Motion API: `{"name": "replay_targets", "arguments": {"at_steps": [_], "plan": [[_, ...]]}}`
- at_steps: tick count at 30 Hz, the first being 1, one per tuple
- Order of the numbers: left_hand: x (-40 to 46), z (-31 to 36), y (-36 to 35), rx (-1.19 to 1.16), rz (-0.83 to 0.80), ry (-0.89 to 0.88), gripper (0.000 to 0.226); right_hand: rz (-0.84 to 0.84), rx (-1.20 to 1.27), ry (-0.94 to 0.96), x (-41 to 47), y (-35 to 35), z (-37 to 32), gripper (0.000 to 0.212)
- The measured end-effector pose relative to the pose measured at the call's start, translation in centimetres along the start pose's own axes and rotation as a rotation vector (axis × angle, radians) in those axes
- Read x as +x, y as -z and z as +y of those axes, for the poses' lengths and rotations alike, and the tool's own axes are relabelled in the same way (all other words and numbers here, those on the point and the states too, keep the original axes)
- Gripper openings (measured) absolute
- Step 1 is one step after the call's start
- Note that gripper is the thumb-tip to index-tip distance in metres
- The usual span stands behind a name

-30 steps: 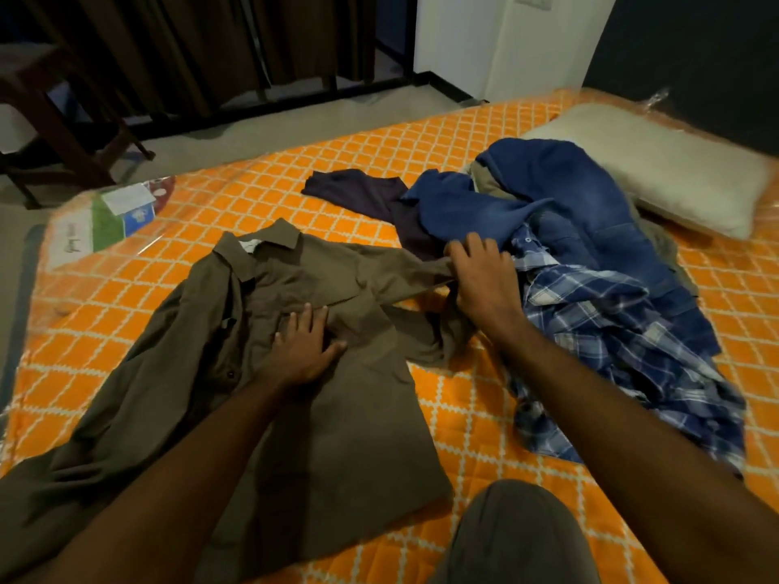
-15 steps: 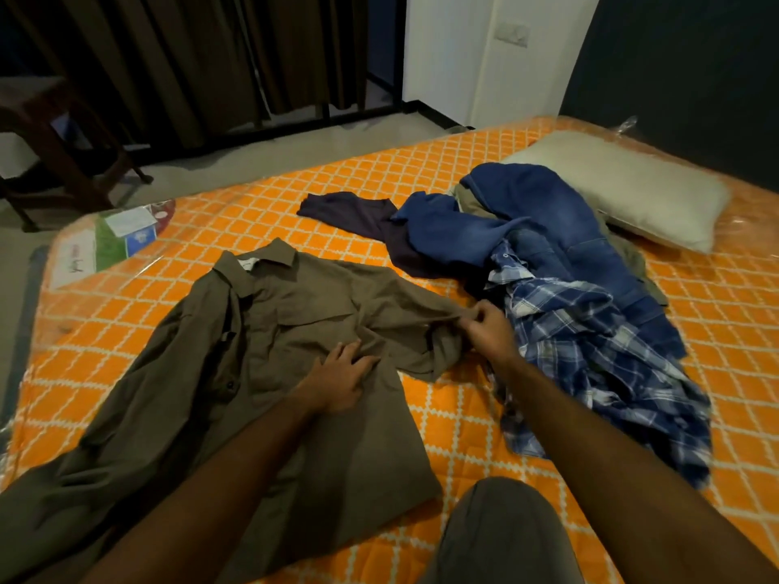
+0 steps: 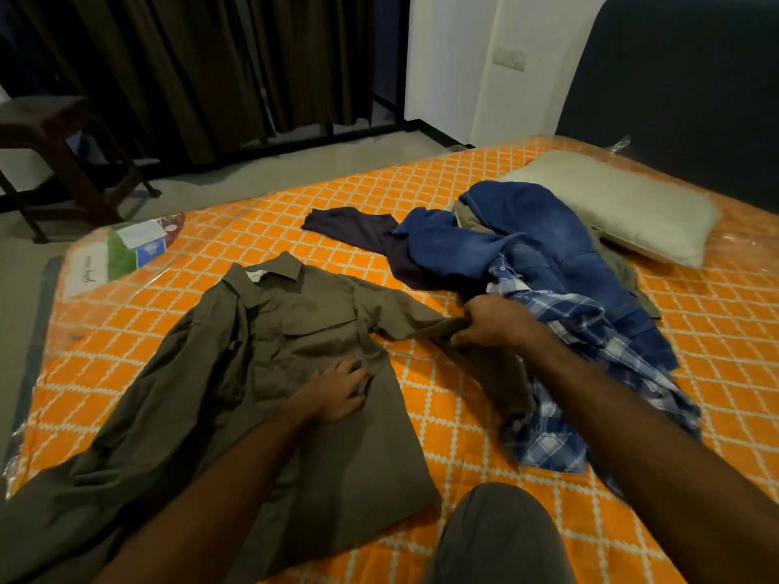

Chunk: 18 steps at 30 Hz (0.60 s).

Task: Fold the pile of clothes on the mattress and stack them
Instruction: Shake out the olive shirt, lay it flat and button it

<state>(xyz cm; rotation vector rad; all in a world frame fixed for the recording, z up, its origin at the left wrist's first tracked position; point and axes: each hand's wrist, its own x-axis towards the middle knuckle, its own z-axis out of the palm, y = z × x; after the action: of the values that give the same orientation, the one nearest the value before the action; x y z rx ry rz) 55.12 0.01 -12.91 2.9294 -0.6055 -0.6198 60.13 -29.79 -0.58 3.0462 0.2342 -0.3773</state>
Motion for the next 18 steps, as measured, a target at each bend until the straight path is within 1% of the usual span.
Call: {"name": "replay_targets", "arguments": {"at_steps": [1, 2, 3, 4, 5, 7, 8, 10, 11, 14, 16, 18], "plan": [[-0.3, 0.2, -0.2, -0.008, 0.02, -0.002, 0.066, 0.028, -0.017, 0.031, -0.6, -1.3, -0.9, 0.059], [-0.7, 0.4, -0.4, -0.01, 0.04, -0.009, 0.063, 0.107, -0.061, 0.078, -1.5, -2.8, -2.0, 0.056], [-1.1, 0.6, -0.6, -0.003, 0.061, -0.021, 0.059, 0.223, -0.123, 0.153, -2.6, -4.3, -3.3, 0.051], [-1.6, 0.8, -1.0, 0.009, 0.076, -0.037, 0.056, 0.33, -0.174, 0.263, -3.8, -5.7, -4.6, 0.046], [-2.4, 1.1, -1.4, 0.023, 0.078, -0.052, 0.057, 0.4, -0.191, 0.387, -4.9, -7.3, -5.9, 0.041], [-4.5, 1.1, -2.3, 0.076, 0.052, -0.079, 0.06, 0.383, -0.15, 0.547, -6.7, -10.1, -8.7, 0.033], [-5.2, 1.1, -2.7, 0.11, 0.04, -0.098, 0.061, 0.27, -0.064, 0.548, -7.1, -11.3, -9.7, 0.031], [-6.8, 0.3, -3.2, 0.169, 0.05, -0.106, 0.056, 0.015, 0.12, 0.448, -7.7, -12.5, -11.7, 0.033], [-7.4, -0.3, -3.0, 0.183, 0.067, -0.095, 0.05, -0.029, 0.182, 0.407, -7.5, -12.5, -12.4, 0.033], [-8.4, -2.8, -0.9, 0.2, 0.138, 0.001, 0.039, 0.051, 0.292, 0.298, -4.7, -10.9, -13.2, 0.027], [-8.7, -5.6, 0.5, 0.194, 0.214, 0.096, 0.038, 0.081, 0.405, 0.283, -2.0, -9.2, -14.0, 0.027], [-8.4, -9.1, 1.9, 0.186, 0.297, 0.209, 0.037, 0.074, 0.463, 0.273, 0.9, -7.7, -14.7, 0.029]]}}
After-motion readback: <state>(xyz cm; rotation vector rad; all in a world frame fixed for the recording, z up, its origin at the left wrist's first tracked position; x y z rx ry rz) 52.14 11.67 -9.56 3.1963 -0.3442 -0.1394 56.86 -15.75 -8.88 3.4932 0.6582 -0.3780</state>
